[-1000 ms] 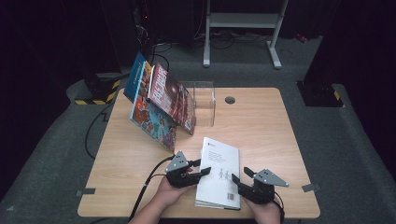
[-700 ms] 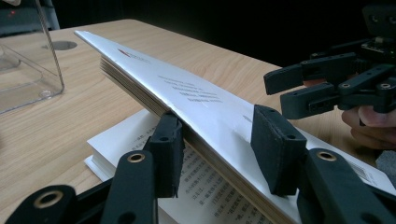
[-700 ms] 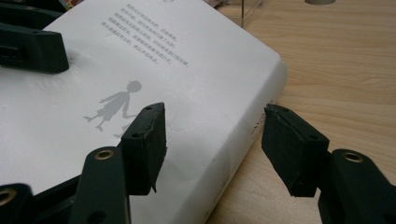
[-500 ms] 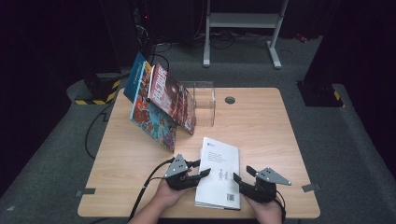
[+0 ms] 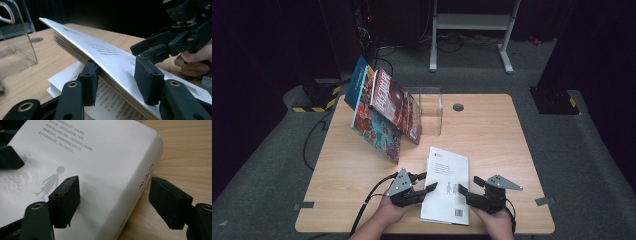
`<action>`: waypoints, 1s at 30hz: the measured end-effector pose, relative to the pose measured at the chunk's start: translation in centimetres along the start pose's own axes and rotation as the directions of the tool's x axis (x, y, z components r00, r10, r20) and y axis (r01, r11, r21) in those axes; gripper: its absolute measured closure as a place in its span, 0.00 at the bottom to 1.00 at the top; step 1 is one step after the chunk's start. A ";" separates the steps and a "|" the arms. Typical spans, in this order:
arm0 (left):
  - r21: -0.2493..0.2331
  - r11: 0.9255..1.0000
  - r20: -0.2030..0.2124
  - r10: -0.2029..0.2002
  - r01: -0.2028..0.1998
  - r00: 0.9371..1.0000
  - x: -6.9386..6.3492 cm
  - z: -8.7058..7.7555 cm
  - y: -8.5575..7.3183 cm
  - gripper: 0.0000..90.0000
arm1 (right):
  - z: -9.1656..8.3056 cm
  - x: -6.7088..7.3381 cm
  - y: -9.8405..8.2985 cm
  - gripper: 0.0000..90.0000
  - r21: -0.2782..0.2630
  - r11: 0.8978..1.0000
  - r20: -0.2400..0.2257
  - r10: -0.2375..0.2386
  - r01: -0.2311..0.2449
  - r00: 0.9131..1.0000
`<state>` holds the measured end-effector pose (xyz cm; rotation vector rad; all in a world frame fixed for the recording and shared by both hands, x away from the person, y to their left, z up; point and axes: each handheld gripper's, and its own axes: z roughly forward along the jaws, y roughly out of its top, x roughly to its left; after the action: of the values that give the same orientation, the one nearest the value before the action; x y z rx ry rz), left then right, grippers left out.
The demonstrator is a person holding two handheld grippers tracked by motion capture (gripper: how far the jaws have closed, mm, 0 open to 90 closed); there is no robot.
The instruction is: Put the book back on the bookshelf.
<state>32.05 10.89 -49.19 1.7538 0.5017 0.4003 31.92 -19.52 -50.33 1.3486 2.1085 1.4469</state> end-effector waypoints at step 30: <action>-0.049 0.995 -0.004 0.083 -0.083 0.997 -0.5 -0.8 -0.1 0.61 | 2.6 -3.0 0.5 0.08 0.042 0.977 -0.273 0.211 -0.208 0.939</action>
<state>31.20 11.28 -49.07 1.7307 0.4181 0.4690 35.44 -20.31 -51.99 1.4908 2.1945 1.8046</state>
